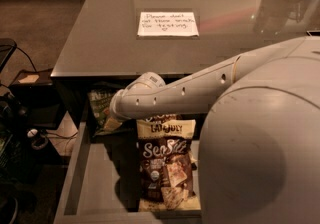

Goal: Pick green jalapeno chip bag from bottom drawer and place on counter

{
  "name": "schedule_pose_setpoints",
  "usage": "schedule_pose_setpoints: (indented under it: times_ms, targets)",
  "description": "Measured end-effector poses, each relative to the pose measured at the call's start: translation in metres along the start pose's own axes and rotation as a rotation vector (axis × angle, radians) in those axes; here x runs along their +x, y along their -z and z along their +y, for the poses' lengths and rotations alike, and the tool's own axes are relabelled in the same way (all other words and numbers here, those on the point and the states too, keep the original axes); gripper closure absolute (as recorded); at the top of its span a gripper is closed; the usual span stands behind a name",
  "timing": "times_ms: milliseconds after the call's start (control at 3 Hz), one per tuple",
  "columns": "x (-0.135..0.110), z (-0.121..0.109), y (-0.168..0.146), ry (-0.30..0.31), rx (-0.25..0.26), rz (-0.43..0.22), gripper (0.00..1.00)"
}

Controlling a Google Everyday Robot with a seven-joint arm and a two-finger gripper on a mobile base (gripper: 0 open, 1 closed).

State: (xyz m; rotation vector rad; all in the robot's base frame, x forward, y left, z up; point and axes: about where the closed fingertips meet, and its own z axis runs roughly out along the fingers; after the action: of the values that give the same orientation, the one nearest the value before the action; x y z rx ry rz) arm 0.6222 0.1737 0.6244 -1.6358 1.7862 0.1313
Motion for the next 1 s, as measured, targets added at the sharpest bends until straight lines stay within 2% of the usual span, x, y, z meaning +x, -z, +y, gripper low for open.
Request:
schedule_pose_setpoints:
  times_ms: [333, 1000]
  targets:
    - [-0.009, 0.013, -0.003, 0.007, -0.026, -0.007, 0.57]
    - [-0.021, 0.031, 0.017, 0.026, -0.057, -0.028, 1.0]
